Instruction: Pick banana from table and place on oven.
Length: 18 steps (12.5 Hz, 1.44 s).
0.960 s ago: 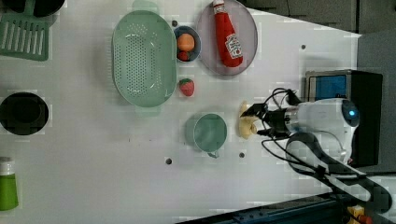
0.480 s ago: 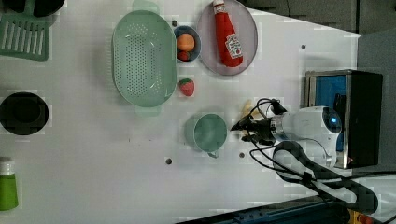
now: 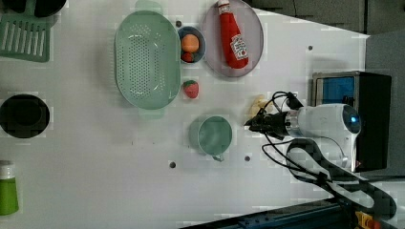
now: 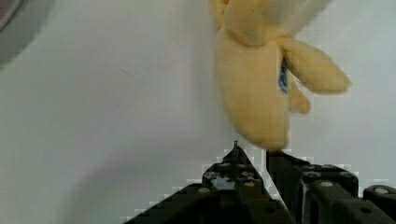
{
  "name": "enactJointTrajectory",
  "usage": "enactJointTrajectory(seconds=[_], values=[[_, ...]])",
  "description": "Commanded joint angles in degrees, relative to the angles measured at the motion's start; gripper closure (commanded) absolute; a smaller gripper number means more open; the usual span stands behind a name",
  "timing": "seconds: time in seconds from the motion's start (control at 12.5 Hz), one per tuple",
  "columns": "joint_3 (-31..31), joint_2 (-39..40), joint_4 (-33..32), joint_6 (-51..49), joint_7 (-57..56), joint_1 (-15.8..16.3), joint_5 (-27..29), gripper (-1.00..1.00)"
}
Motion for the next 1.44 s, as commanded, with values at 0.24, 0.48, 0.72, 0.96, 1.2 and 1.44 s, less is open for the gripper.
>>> enactJointTrajectory(seconds=[0.24, 0.48, 0.72, 0.96, 1.2, 1.44], values=[[0.5, -19.2, 1.5, -11.4, -0.4, -0.4, -0.7, 0.50], [-0.4, -31.0, 5.7, -26.5, -0.4, -0.7, -0.7, 0.50], [-2.2, -38.2, 12.7, -39.8, -0.4, -0.7, -0.7, 0.50], [-3.6, -41.5, 18.6, -52.1, -0.4, -0.8, -0.7, 0.50], [-8.2, -40.8, 20.2, -53.0, -2.4, -1.7, -0.8, 0.50], [-17.0, -38.1, 20.4, -52.3, -13.6, -2.7, -1.3, 0.50]])
